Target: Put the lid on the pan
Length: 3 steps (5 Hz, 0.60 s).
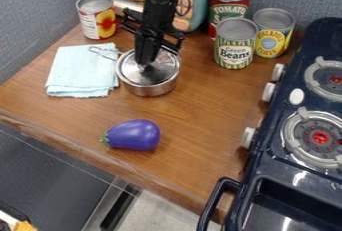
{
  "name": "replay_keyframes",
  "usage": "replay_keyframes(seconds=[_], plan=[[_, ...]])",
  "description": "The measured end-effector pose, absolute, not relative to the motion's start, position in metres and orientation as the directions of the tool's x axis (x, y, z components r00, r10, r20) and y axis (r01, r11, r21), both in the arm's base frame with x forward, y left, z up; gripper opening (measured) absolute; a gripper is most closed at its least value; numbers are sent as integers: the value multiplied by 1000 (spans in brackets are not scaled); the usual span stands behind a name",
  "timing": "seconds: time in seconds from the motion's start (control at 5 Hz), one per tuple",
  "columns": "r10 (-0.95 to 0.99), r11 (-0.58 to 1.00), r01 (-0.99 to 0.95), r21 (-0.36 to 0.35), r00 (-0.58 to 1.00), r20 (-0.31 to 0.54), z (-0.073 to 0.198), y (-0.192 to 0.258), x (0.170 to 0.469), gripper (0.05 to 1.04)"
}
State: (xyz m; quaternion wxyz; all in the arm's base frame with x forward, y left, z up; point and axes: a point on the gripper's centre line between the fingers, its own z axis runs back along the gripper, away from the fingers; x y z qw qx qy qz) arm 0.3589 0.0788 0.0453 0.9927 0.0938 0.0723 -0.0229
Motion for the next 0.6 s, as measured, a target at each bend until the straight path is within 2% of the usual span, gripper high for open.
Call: replay_keyframes(seconds=[0.4, 0.6], plan=[[-23, 983, 53, 175, 986, -167, 46, 80, 355, 73], [-22, 988, 47, 150, 986, -167, 45, 79, 355, 213]])
